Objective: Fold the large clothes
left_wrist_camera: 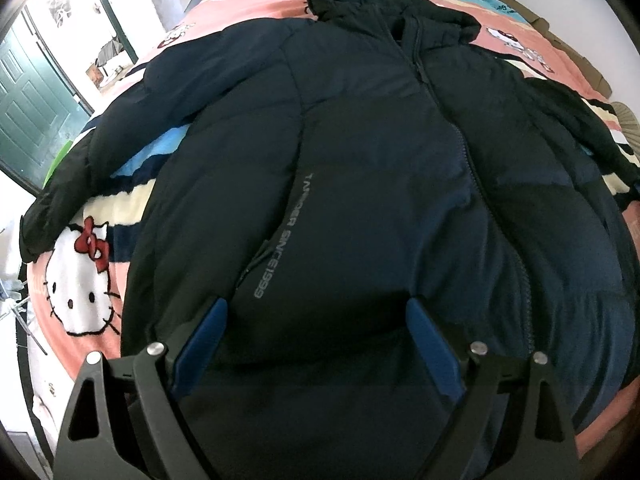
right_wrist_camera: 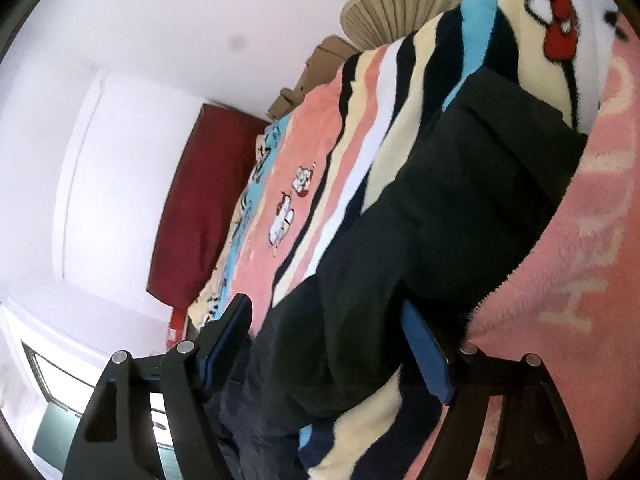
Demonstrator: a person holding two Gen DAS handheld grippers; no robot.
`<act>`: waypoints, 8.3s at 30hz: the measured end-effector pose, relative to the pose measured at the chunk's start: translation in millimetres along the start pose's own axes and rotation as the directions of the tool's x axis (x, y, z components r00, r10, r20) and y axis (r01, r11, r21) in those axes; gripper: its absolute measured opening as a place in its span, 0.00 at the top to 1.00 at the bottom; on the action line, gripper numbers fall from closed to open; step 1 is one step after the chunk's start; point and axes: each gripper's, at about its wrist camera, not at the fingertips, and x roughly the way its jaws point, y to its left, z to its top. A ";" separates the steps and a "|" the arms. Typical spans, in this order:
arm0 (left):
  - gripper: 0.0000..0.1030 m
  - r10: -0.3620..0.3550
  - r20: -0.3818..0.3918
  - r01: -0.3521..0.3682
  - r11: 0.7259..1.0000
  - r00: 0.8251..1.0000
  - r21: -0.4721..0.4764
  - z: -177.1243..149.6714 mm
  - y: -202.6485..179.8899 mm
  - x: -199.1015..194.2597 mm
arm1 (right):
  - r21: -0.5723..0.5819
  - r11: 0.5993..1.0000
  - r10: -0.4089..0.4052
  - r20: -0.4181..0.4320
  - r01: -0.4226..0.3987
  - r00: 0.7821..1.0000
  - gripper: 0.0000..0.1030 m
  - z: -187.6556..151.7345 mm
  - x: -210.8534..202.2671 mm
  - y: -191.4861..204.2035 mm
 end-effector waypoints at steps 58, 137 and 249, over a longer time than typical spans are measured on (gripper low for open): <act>0.12 -0.058 0.113 0.071 0.991 0.992 -0.115 -13.1 47.9 -24.8 | -0.584 0.799 0.164 -0.017 -0.143 0.986 0.95 -44.0 8.6 229.3; 0.11 -0.129 0.220 0.134 0.991 0.967 -0.008 129.0 -83.0 66.7 | -0.891 0.406 -0.349 -0.356 -0.202 0.867 0.26 -262.2 182.4 199.7; 0.88 -0.145 0.636 0.652 0.182 0.758 -0.736 -48.0 467.8 79.1 | -0.837 0.523 -0.421 -0.085 0.164 0.903 0.17 -247.9 -121.2 161.5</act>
